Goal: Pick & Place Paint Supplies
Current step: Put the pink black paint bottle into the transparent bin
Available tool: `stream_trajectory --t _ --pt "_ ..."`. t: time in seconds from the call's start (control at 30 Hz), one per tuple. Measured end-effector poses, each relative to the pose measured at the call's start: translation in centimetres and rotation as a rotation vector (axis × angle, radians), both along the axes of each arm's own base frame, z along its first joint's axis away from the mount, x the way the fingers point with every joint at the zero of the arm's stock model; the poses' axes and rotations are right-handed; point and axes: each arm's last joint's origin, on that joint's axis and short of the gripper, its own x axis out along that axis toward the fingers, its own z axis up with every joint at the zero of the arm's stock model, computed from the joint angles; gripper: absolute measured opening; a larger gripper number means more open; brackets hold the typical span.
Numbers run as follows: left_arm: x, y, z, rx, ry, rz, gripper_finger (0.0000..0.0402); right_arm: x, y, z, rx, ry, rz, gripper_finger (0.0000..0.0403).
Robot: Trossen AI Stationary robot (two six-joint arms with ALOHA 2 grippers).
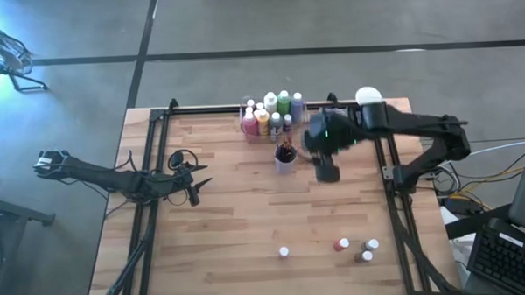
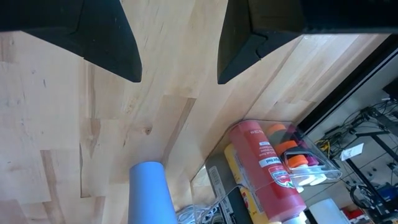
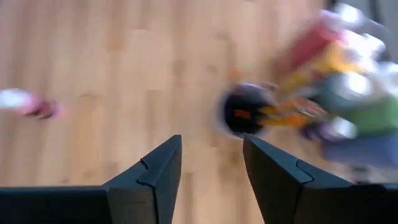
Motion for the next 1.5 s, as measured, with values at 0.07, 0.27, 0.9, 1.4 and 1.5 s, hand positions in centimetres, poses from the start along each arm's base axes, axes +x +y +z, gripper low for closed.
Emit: stream_trajectory --t 0.07,0.27,0.9,1.4,1.5 --pt "0.0 0.0 0.0 0.0 0.001 0.0 0.0216 0.3 2.2 -0.1 0.012 -0.002 0.074 0.0172" --pt "0.0 0.0 0.0 0.0 0.001 0.0 0.0216 0.5 7.6 -0.4 0.073 -0.051 0.18 0.0175" --pt "0.0 0.0 0.0 0.001 0.003 0.0 0.0216 2.6 16.4 -12.1 0.201 -0.074 0.273 0.0192" --pt "-0.1 0.0 -0.2 0.004 0.019 0.001 0.0216 6.2 20.9 -16.2 0.154 0.028 0.348 0.0197" --pt "-0.1 0.0 -0.2 0.004 0.02 0.001 0.0216 6.8 21.3 -16.6 0.148 0.043 0.355 0.0197"
